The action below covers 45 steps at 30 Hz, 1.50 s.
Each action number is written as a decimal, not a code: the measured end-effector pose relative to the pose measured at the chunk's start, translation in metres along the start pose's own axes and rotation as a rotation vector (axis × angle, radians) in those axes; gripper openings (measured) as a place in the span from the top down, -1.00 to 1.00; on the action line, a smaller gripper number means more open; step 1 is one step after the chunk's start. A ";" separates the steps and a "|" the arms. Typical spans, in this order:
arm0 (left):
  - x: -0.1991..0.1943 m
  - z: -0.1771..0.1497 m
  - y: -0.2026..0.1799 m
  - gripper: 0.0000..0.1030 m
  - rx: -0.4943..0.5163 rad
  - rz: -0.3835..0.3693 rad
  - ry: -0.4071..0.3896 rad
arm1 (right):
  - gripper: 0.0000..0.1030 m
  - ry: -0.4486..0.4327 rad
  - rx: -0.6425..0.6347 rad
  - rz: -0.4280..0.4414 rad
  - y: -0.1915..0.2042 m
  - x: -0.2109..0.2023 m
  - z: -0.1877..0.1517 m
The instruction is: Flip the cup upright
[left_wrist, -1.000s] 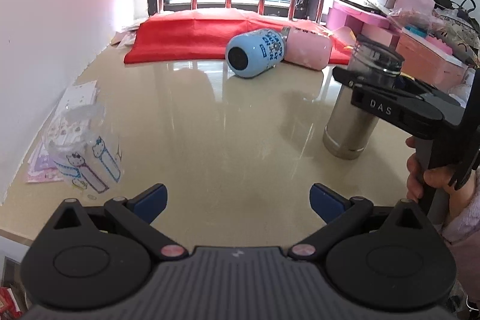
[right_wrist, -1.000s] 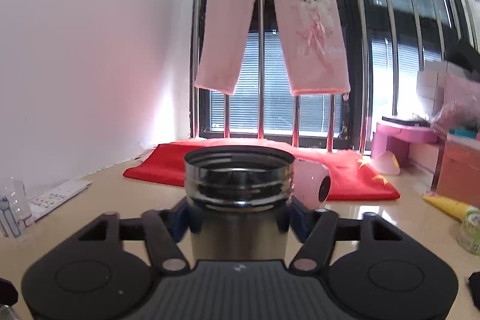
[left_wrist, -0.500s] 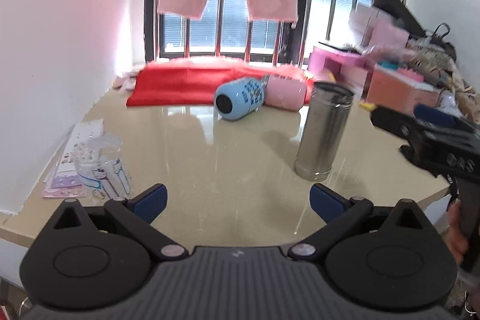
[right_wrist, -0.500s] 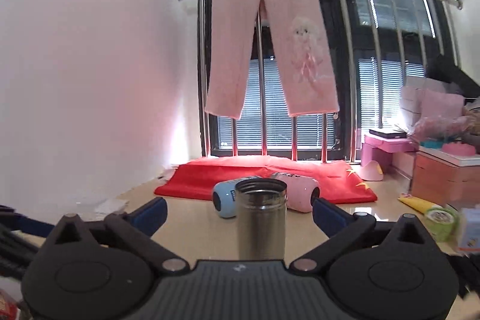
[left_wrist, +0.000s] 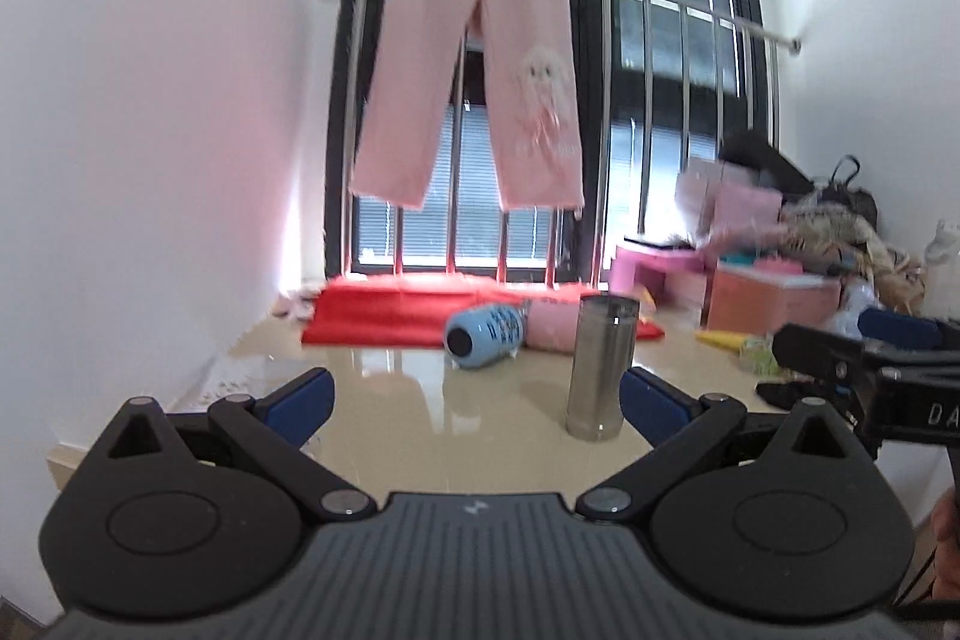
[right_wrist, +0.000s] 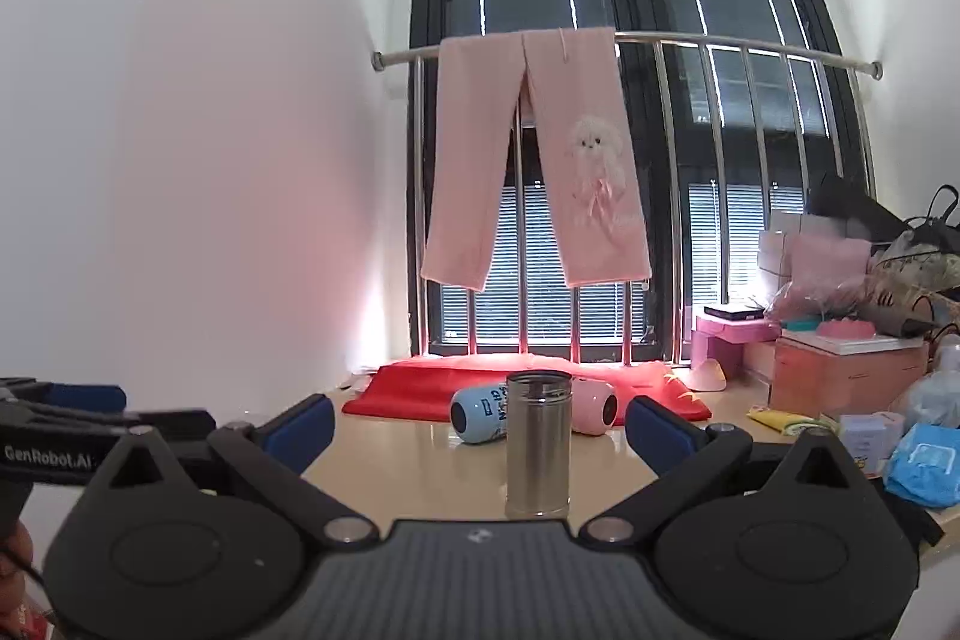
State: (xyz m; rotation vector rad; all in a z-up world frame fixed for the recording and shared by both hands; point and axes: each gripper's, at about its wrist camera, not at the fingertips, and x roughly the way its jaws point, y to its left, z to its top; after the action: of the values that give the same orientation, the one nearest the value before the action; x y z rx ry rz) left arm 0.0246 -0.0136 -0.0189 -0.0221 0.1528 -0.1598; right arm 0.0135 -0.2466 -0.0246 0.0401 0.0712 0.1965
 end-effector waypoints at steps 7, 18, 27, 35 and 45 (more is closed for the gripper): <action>-0.016 0.001 -0.003 -1.00 0.015 -0.011 -0.048 | -1.00 -0.009 0.003 -0.010 -0.001 -0.012 0.005; -0.018 -0.003 0.000 -1.00 0.001 -0.015 -0.045 | -1.00 -0.001 0.009 -0.005 -0.001 -0.012 0.003; -0.019 -0.003 0.005 -1.00 -0.005 -0.018 -0.045 | -1.00 0.000 0.009 -0.005 -0.001 -0.012 0.003; -0.021 -0.004 0.006 -1.00 -0.007 -0.012 -0.043 | -1.00 0.002 0.011 -0.003 -0.001 -0.012 0.003; -0.020 -0.003 0.006 -1.00 -0.012 -0.007 -0.041 | -1.00 0.006 0.010 -0.004 0.001 -0.011 0.002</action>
State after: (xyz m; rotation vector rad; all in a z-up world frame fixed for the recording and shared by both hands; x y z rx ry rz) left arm 0.0059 -0.0047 -0.0189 -0.0378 0.1130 -0.1650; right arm 0.0026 -0.2482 -0.0217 0.0495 0.0784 0.1919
